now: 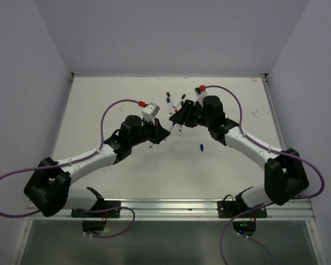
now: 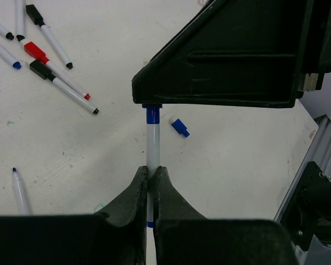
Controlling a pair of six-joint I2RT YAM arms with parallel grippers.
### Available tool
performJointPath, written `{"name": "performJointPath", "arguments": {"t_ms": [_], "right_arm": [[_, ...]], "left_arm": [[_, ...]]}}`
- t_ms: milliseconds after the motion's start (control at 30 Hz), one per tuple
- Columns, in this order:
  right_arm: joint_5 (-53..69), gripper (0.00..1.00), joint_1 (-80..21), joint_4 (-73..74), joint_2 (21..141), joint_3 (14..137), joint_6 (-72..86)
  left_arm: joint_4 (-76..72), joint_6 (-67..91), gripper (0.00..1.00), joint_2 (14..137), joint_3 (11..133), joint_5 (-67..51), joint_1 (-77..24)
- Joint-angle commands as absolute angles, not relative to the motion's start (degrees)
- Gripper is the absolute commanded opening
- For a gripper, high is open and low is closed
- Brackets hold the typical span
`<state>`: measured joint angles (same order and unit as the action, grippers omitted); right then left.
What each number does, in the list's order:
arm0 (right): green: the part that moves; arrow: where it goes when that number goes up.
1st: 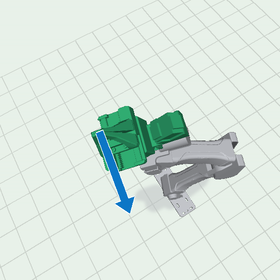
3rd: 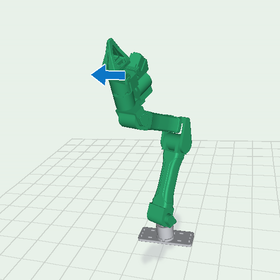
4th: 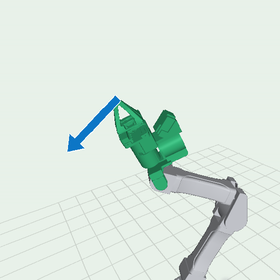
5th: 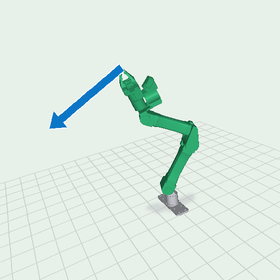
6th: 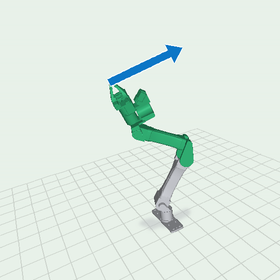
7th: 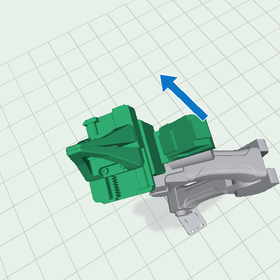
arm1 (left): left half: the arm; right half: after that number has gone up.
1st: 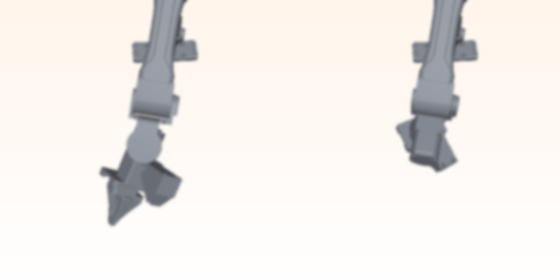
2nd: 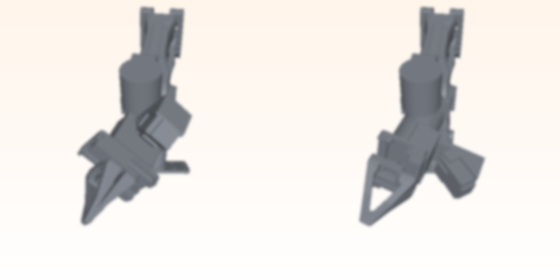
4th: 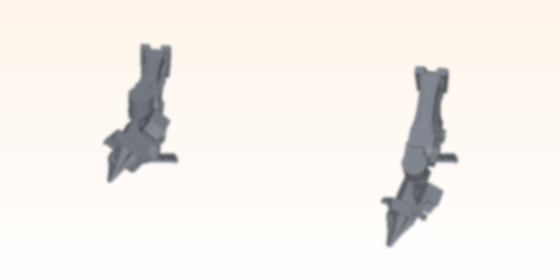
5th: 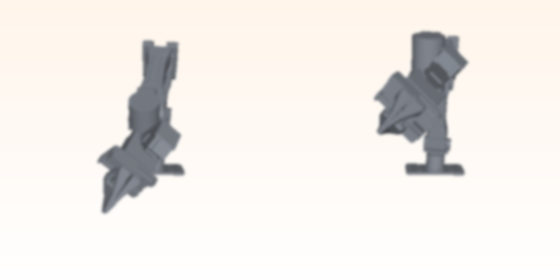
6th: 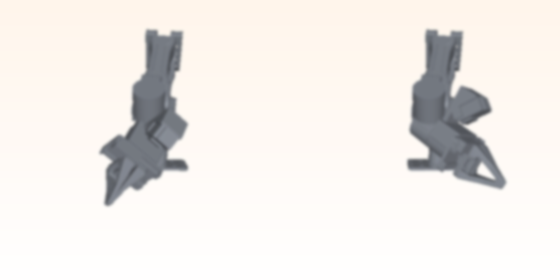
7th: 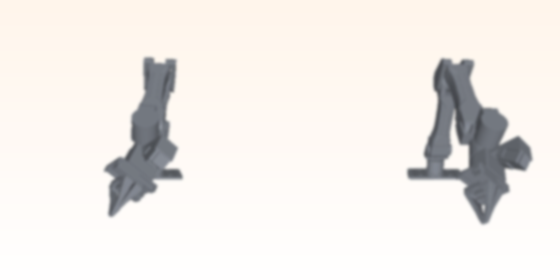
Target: Open the pen caps
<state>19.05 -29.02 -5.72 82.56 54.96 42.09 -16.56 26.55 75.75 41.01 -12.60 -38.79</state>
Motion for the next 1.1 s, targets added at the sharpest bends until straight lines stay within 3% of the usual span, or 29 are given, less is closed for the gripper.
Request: {"name": "performJointPath", "arguments": {"t_ms": [0, 167, 267, 300, 367, 467, 533, 600, 733, 967, 1000, 1033, 1067], "right_arm": [[20.0, 0.46, -29.4, -9.6, 83.8, 54.5, 43.4], [20.2, 0.41, -29.6, -10.9, 84.8, 54.3, 44.2], [20.7, 0.29, -29.7, -12.1, 85.3, 54.2, 44.9], [20.9, 0.16, -29.7, -12.2, 85.5, 54.2, 45.2], [21.4, 0.01, -29.7, -12.7, 86.0, 54.4, 45.4], [22.1, 0.00, -29.8, -14.5, 85.8, 53.6, 46.2], [22.2, 0.00, -29.7, -14.7, 85.2, 52.9, 46.8], [22.7, 0.00, -29.7, -14.0, 84.7, 53.0, 47.1], [23.8, 0.00, -29.7, -15.2, 83.9, 52.3, 49.1], [25.3, 0.00, -29.7, -17.6, 81.2, 51.8, 52.7], [25.7, 0.00, -29.7, -17.9, 80.9, 51.8, 53.1], [25.9, 0.00, -29.7, -18.5, 80.7, 51.8, 53.3], [26.3, 0.00, -29.7, -18.5, 80.2, 51.8, 53.4]], "left_arm": [[-17.0, 27.1, 0.00, 74.2, 42.8, -12.1, -39.1], [-16.9, 27.1, 0.00, 74.1, 43.1, -12.3, -39.4], [-16.9, 27.0, 0.00, 73.8, 42.9, -12.3, -39.5], [-16.9, 27.0, 0.00, 73.7, 42.8, -12.4, -39.5], [-16.9, 26.9, 0.00, 73.5, 42.8, -12.5, -39.6], [-17.1, 25.9, 0.00, 73.4, 43.3, -14.8, -39.6], [-16.1, 25.1, 0.28, 73.0, 43.4, -14.9, -39.6], [-16.3, 24.8, 0.49, 72.5, 42.8, -14.0, -39.6], [-17.1, 24.6, 0.57, 73.0, 42.3, -14.1, -39.6], [-19.2, 25.3, 0.51, 75.5, 42.3, -16.4, -39.6], [-19.5, 25.5, 0.44, 75.8, 42.4, -17.9, -39.6], [-20.0, 25.3, 0.29, 76.2, 43.1, -19.5, -39.6], [-20.4, 25.4, 0.00, 76.5, 43.5, -22.4, -39.5]]}}
